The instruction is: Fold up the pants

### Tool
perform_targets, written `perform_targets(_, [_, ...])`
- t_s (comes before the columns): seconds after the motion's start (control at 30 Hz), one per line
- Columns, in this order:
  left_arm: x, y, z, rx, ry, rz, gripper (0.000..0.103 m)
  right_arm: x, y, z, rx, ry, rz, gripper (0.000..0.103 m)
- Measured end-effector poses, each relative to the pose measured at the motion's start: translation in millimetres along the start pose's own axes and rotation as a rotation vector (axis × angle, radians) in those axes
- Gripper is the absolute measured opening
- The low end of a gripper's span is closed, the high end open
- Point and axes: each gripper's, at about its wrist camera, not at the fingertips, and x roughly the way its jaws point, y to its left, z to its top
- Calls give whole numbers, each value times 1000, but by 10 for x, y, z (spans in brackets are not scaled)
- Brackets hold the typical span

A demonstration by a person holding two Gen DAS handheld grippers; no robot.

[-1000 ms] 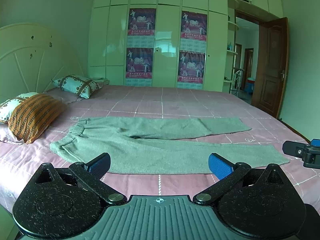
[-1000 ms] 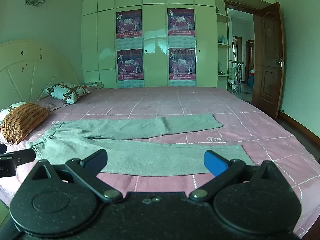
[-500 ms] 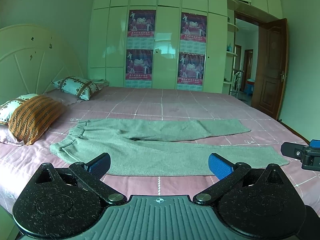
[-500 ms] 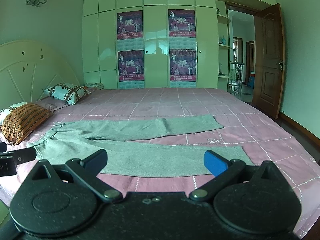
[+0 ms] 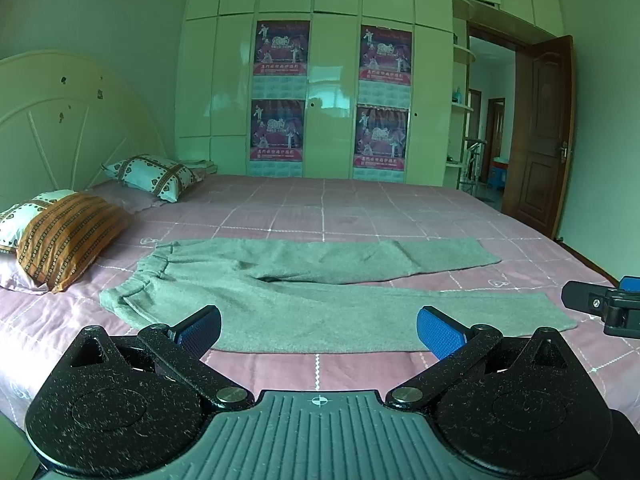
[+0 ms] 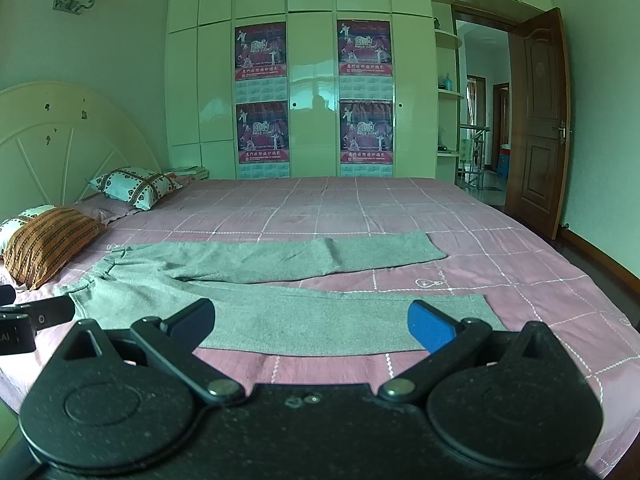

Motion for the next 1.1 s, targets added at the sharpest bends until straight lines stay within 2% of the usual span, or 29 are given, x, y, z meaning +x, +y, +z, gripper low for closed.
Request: perform_targets(1.1, [16, 12, -8, -10, 15, 6, 103, 12, -24, 6, 5, 0, -6, 97])
